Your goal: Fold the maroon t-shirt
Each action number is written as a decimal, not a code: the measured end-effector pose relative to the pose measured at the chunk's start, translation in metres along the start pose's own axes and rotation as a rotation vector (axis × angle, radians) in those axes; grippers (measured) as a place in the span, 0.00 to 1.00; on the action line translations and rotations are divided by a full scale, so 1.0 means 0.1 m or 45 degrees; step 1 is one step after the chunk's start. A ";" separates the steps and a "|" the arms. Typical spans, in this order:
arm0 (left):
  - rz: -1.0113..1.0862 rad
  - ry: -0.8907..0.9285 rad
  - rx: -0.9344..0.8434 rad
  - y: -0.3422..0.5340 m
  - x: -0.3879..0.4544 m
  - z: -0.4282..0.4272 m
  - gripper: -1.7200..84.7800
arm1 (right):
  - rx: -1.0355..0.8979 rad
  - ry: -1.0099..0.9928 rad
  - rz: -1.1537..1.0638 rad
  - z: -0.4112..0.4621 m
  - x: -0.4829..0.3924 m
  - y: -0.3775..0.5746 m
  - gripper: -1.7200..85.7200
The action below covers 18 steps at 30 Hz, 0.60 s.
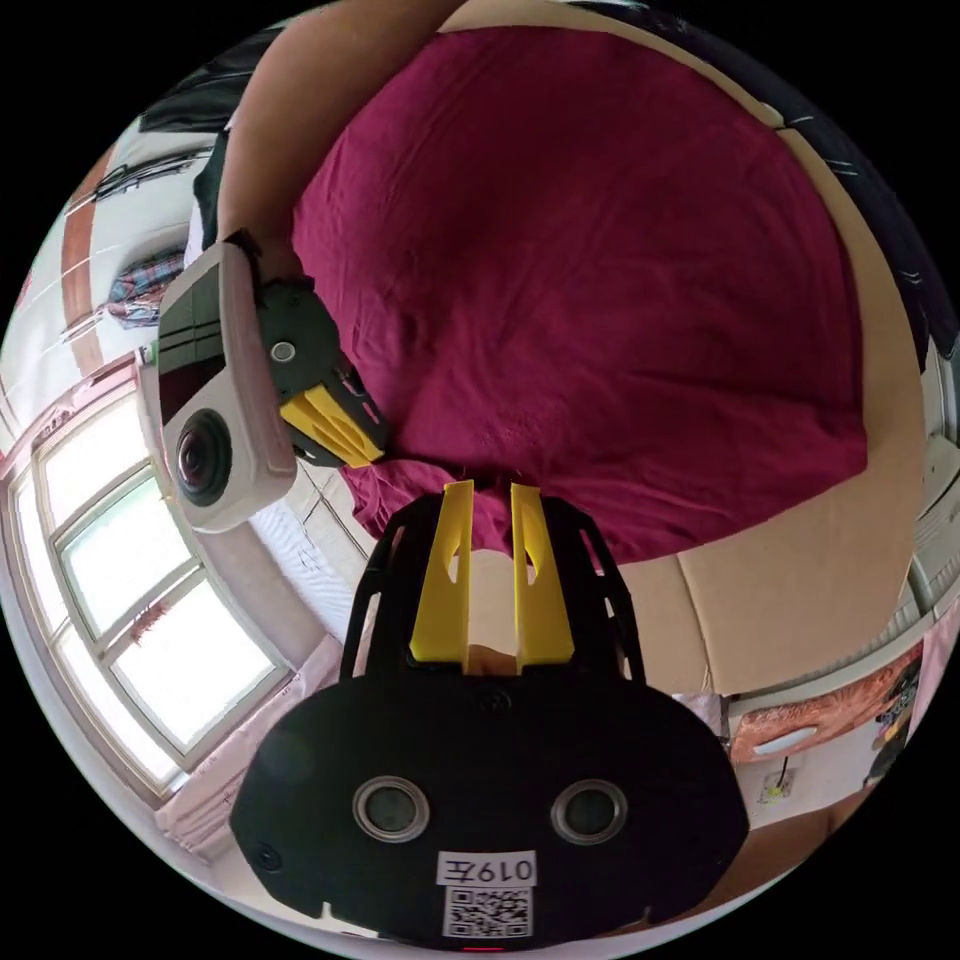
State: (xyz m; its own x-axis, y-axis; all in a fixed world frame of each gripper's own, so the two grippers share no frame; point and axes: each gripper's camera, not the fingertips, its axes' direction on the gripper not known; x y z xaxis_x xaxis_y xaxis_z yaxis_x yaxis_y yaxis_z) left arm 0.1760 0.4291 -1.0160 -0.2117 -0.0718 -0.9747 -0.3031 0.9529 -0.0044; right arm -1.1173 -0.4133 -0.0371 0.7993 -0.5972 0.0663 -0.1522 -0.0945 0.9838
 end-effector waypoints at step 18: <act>0.163 0.150 -0.104 -0.46 -0.66 0.01 0.04 | 0.050 -0.055 0.037 0.16 0.03 0.28 0.01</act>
State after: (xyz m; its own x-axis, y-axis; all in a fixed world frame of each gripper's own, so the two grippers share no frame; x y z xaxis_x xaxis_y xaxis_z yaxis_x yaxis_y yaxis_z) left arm 0.2045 0.3906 -0.9521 -0.3589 0.0099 -0.9333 -0.3401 0.9298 0.1406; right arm -1.1286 -0.4303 -0.0123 0.7684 -0.6341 0.0864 -0.1982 -0.1074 0.9743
